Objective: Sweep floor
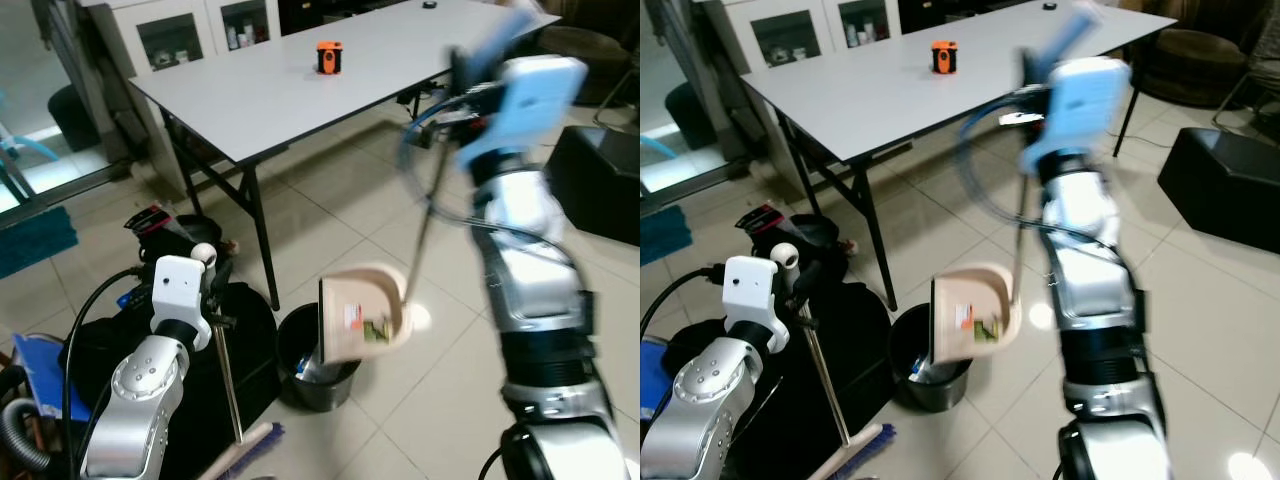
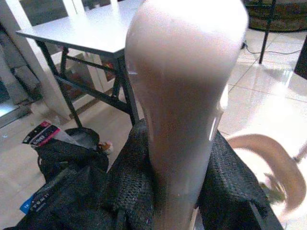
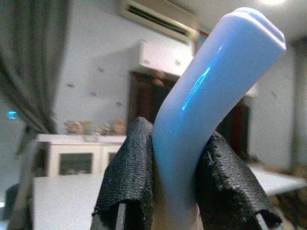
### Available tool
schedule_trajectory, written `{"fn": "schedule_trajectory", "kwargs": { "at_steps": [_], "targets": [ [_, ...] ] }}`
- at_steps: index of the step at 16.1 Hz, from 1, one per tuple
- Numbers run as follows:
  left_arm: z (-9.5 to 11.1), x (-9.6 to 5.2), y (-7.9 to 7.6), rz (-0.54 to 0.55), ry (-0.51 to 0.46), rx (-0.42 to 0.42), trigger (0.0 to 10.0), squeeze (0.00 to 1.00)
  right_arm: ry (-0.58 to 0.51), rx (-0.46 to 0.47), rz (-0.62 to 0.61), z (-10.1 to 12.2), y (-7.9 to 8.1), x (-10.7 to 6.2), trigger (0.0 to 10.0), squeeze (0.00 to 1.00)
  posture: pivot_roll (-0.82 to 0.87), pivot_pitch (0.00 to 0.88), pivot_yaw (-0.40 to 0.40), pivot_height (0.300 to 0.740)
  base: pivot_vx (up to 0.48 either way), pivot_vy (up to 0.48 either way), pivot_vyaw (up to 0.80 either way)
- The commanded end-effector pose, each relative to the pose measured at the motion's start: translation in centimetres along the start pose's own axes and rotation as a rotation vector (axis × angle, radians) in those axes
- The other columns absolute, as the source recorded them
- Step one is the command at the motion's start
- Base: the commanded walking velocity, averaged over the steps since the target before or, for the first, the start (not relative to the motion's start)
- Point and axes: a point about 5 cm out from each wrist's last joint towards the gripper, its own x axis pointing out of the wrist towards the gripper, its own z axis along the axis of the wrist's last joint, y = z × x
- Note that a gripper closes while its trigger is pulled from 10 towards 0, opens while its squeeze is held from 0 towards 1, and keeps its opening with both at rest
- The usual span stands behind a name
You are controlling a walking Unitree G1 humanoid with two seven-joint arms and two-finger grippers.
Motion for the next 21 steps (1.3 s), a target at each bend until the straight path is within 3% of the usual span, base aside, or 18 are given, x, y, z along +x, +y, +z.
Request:
{"fn": "schedule_trajectory", "kwargs": {
  "at_steps": [1,4,6,11,14,18,20,21],
  "targets": [
    [1.1,0.0,0.2,0.014,-0.042,0.021,10.0,0.00,-0.087,-0.020,0.079,0.9,1.6,0.3,10.0,0.00,0.04,0.000,0.057,0.740,0.000,0.000,0.00],
    [1.0,0.0,0.3,0.015,-0.041,0.023,10.0,0.00,-0.134,-0.059,0.217,0.7,4.1,-0.1,10.0,0.00,0.04,0.000,0.056,0.740,0.000,0.000,0.00],
    [1.0,0.0,0.3,0.015,-0.042,0.022,10.0,0.00,-0.196,-0.091,0.356,0.4,6.9,-1.1,10.0,0.00,0.05,0.000,0.050,0.740,0.000,0.000,0.00],
    [0.9,0.0,0.2,0.013,-0.040,0.023,10.0,0.00,-0.262,-0.134,0.546,0.0,10.3,-3.5,10.0,0.00,0.05,0.000,0.052,0.740,0.000,0.000,0.00],
    [0.8,0.1,0.2,0.009,-0.039,0.026,10.0,0.00,-0.291,-0.150,0.600,-0.1,11.3,-4.4,10.0,0.00,0.05,0.000,0.053,0.740,0.000,0.000,0.00],
    [0.7,0.1,0.1,0.010,-0.037,0.024,10.0,0.00,-0.306,-0.148,0.553,0.0,11.1,-4.2,10.0,0.00,0.05,0.000,0.051,0.740,0.000,0.000,0.00],
    [0.6,0.0,0.1,0.011,-0.038,0.024,10.0,0.00,-0.301,-0.175,0.497,0.0,10.4,-3.5,10.0,0.00,0.05,0.000,0.051,0.740,0.000,0.000,0.00],
    [0.6,0.0,0.0,0.007,-0.038,0.025,10.0,0.00,-0.278,-0.195,0.444,0.0,9.3,-2.9,10.0,0.00,0.05,0.000,0.049,0.740,0.000,0.000,0.00]
  ]
}}
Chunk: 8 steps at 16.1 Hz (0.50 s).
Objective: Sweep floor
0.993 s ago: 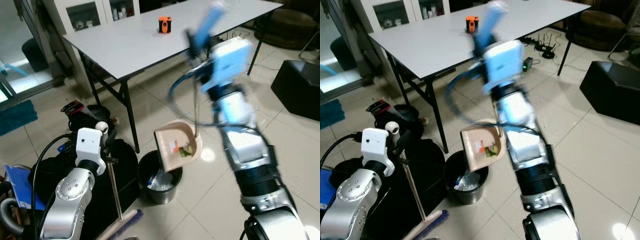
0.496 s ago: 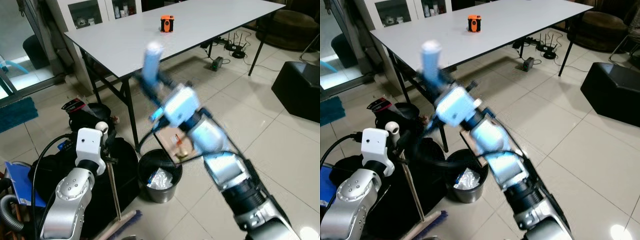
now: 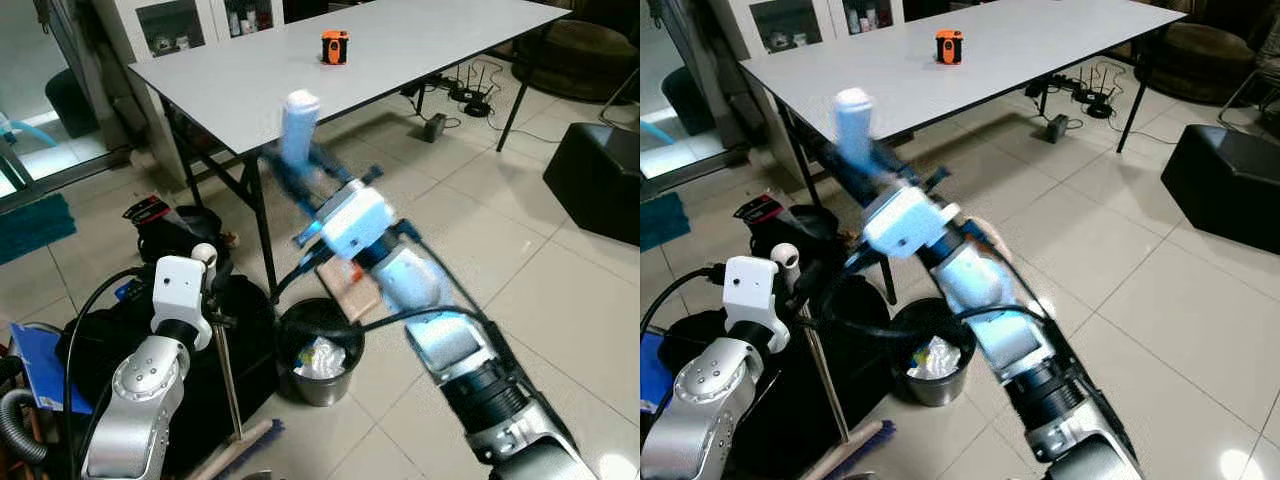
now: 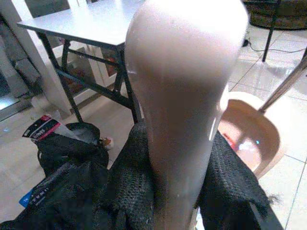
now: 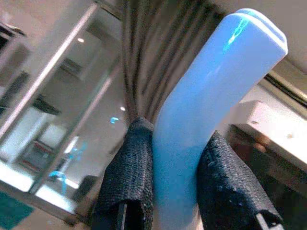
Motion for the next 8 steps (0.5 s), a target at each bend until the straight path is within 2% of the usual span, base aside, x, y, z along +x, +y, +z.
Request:
{"fn": "schedule_trajectory", "kwargs": {
  "at_steps": [1,3,5,7,8],
  "targets": [
    [0.5,0.0,0.1,0.002,-0.032,0.012,10.0,0.00,-0.012,-0.063,-0.068,0.6,-2.2,0.7,10.0,0.00,0.04,0.000,0.044,0.740,0.000,0.000,0.00],
    [0.5,0.2,0.2,-0.015,-0.032,0.003,10.0,0.00,0.117,-0.087,-0.208,-0.3,-5.4,-0.6,10.0,0.00,0.04,0.000,0.044,0.740,0.000,0.000,0.00],
    [0.4,0.2,0.2,-0.025,-0.024,-0.006,10.0,0.00,0.199,-0.066,-0.330,-0.8,-7.6,-2.0,10.0,0.00,0.04,0.000,0.046,0.740,0.000,0.000,0.00],
    [0.4,0.3,0.2,-0.031,-0.020,-0.005,10.0,0.00,0.308,-0.057,-0.482,-1.5,-10.3,-4.4,10.0,0.00,0.03,0.000,0.047,0.740,-0.259,0.000,0.00],
    [0.3,0.3,0.2,-0.033,-0.019,-0.004,10.0,0.00,0.337,-0.079,-0.501,-1.6,-11.0,-5.1,10.0,0.00,0.03,0.000,0.047,0.740,-0.266,0.000,0.00]
  ]
}}
